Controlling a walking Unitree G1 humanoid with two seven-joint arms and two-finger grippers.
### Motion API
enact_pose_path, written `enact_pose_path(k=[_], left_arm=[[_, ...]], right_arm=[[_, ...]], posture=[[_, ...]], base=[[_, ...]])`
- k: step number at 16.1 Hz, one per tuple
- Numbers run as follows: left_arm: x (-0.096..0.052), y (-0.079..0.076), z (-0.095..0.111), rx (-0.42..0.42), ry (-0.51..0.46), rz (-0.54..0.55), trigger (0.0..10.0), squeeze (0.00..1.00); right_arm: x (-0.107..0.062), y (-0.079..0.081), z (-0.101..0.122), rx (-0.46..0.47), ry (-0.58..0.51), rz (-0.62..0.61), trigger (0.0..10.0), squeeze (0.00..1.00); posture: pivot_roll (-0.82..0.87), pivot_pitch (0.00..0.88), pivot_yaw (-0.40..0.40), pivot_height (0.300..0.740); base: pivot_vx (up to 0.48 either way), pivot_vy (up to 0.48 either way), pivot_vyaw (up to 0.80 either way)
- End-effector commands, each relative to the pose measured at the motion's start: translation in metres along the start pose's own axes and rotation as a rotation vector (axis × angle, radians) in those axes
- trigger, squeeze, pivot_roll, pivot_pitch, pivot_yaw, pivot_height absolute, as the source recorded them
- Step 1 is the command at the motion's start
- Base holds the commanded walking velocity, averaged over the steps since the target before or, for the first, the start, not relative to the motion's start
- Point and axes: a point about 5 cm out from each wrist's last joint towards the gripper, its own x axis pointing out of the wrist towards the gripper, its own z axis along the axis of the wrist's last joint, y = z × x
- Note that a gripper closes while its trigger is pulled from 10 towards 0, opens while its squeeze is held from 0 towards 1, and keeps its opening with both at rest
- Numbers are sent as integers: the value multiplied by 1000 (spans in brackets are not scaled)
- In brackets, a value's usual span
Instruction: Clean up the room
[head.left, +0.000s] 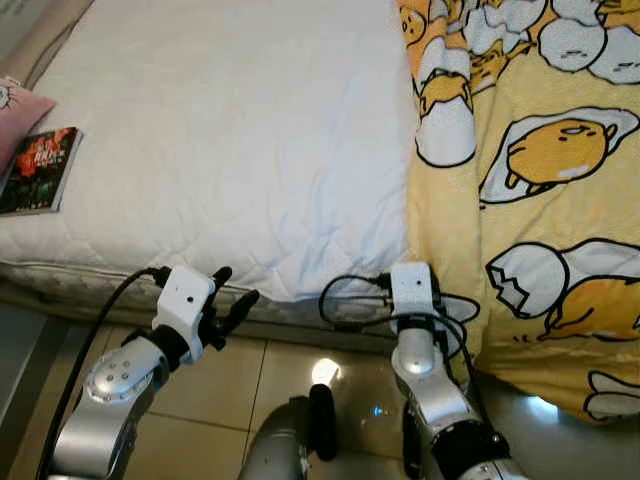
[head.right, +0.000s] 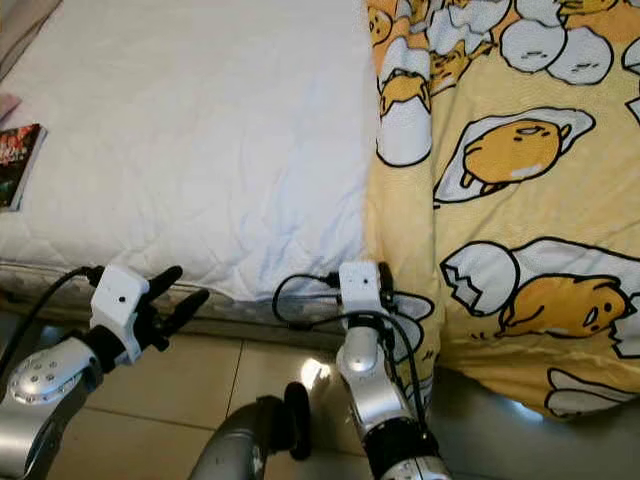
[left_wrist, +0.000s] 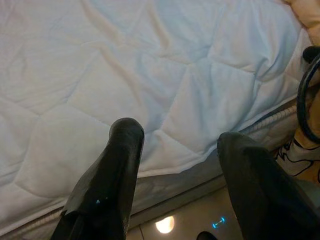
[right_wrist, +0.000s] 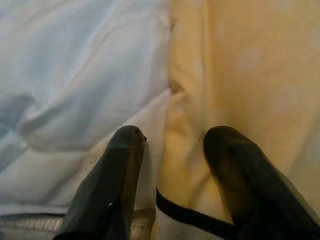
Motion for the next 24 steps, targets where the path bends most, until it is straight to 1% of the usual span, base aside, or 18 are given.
enact_pose_path(k=[1,4,5,6,7,8,9,10,11,12,13,16,17,18,21,23,24], left_arm=[[-6,2,-9,3,44,4,10000,0],[-7,3,-9,7,46,2,10000,0],[-6,3,-10,6,48,2,10000,0],[-6,3,-10,5,48,1,10000,0],[-5,1,-10,2,48,-3,10000,0],[-5,0,-10,1,47,-6,10000,0],[-4,-1,-10,0,45,-9,10000,0],[-4,-1,-10,0,46,-9,10000,0],[-4,-1,-11,-1,46,-10,10000,0],[-4,-1,-11,-1,46,-10,10000,0],[-3,-1,-11,-2,47,-10,10000,0],[-2,-2,-10,-3,45,-8,10000,0],[-3,-2,-11,-3,46,-3,10000,0],[-3,-2,-11,-4,46,-2,10000,0],[-3,-3,-11,-6,44,1,10000,0],[-2,-4,-11,-9,41,4,10000,0],[-1,-4,-11,-10,40,4,10000,0]], right_arm=[[-4,6,-4,-13,9,11,10000,1000],[-5,4,-1,-28,-13,-18,10000,1000],[-5,3,3,-101,-60,-34,10000,1000],[-5,3,4,-118,-69,-41,10000,1000],[-4,-2,2,-143,-64,-59,10000,1000],[-4,-3,-1,-141,-44,-63,10000,1000],[-2,-5,-6,-157,-11,-66,10000,541],[-2,-5,-9,-152,6,-66,10000,0],[-2,-4,-14,-131,36,-52,10000,0],[-3,-4,-14,-126,42,-50,10000,0],[-4,-1,-19,-91,79,-31,10000,0],[-4,3,-32,54,220,-5,10000,0],[-5,14,-33,181,269,70,0,0],[-5,18,-30,203,262,97,0,0],[-5,27,-22,225,230,147,0,0],[-8,35,-23,267,248,207,0,0],[-11,39,-28,258,288,239,0,0]], posture=[[149,299,225,740],[145,302,225,740],[138,305,224,740],[136,306,224,740],[133,305,225,740],[130,307,226,740],[130,308,226,740],[129,310,227,740],[130,312,227,740],[130,312,227,740],[132,315,227,740],[135,318,223,740],[135,320,220,740],[136,321,219,740],[134,319,213,740],[131,321,210,740],[130,320,210,740]], base=[[0,0,0],[0,0,0],[0,0,0],[0,0,0],[0,0,0],[0,0,0],[0,0,0],[0,0,0],[0,0,0],[0,0,0],[0,0,0],[0,0,0],[0,0,0],[0,0,0],[0,0,0],[0,0,0],[0,0,0]])
